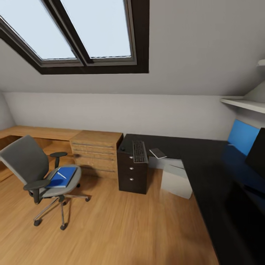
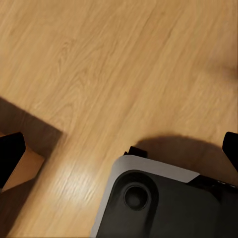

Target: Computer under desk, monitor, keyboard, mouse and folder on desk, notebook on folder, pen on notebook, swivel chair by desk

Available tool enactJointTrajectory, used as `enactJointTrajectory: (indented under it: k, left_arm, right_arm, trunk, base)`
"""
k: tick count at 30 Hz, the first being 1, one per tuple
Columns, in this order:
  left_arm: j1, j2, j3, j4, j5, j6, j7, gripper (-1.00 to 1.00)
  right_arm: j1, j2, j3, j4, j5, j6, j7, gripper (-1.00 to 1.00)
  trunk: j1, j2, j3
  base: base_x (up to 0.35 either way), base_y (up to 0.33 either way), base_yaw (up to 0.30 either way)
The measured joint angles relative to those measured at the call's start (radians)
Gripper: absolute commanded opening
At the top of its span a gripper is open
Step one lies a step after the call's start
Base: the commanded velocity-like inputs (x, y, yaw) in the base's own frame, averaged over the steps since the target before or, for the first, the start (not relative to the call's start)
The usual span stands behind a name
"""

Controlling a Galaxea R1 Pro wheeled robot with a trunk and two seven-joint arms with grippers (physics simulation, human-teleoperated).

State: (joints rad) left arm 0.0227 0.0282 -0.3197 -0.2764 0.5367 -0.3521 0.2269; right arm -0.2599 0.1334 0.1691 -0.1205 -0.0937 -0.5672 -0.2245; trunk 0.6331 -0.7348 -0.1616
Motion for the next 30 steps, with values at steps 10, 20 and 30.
enactJointTrajectory:
  k: [10, 20, 30]
  left_arm:
    - [0.0, 0.0, 0.0, 0.0, 0.0, 0.0, 0.0, 1.0]
    - [0.0, 0.0, 0.0, 0.0, 0.0, 0.0, 0.0, 1.0]
    - [0.0, 0.0, 0.0, 0.0, 0.0, 0.0, 0.0, 1.0]
  right_arm:
    - [0.0, 0.0, 0.0, 0.0, 0.0, 0.0, 0.0, 1.0]
    - [0.0, -0.001, 0.0, 0.0, 0.0, 0.0, 0.0, 1.0]
    - [0.0, -0.002, 0.0, 0.0, 0.0, 0.0, 0.001, 1.0]
  trunk:
    - [0.0, 0.0, 0.0]
    - [0.0, 0.0, 0.0]
    - [0.0, 0.0, 0.0]
  base:
    - [0.321, 0.092, 0.0]
    - [0.321, 0.099, 0.0]
    - [0.321, 0.108, -0.008]
